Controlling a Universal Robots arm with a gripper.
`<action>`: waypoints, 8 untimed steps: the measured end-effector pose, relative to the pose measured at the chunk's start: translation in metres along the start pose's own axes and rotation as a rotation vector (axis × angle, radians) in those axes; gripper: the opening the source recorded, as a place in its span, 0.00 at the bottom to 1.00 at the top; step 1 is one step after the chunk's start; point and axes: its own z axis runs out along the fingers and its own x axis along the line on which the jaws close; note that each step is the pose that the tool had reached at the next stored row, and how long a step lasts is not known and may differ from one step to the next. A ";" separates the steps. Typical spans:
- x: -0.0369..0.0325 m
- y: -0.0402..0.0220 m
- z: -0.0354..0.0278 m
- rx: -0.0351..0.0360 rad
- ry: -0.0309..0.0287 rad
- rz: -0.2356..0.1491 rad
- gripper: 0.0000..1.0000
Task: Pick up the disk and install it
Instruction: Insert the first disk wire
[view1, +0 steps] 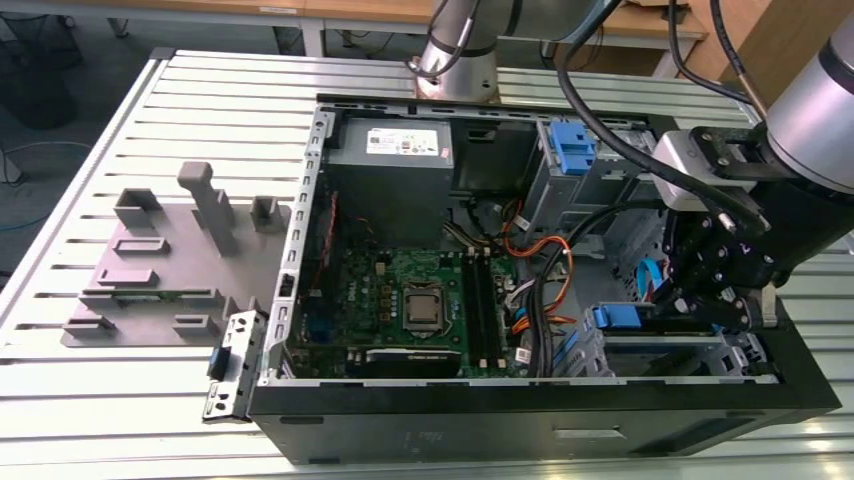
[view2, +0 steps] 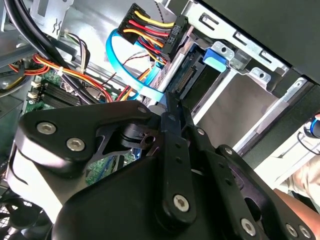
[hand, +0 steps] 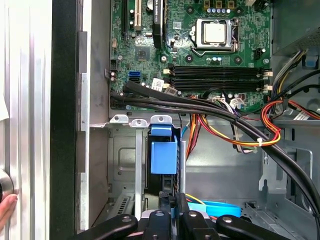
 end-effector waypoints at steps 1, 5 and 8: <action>0.0000 0.0000 0.0002 0.0000 -0.0001 0.000 0.16; 0.0000 0.0000 0.0014 0.0000 0.0002 0.000 0.16; 0.0000 0.0000 0.0017 0.0000 -0.0001 0.000 0.16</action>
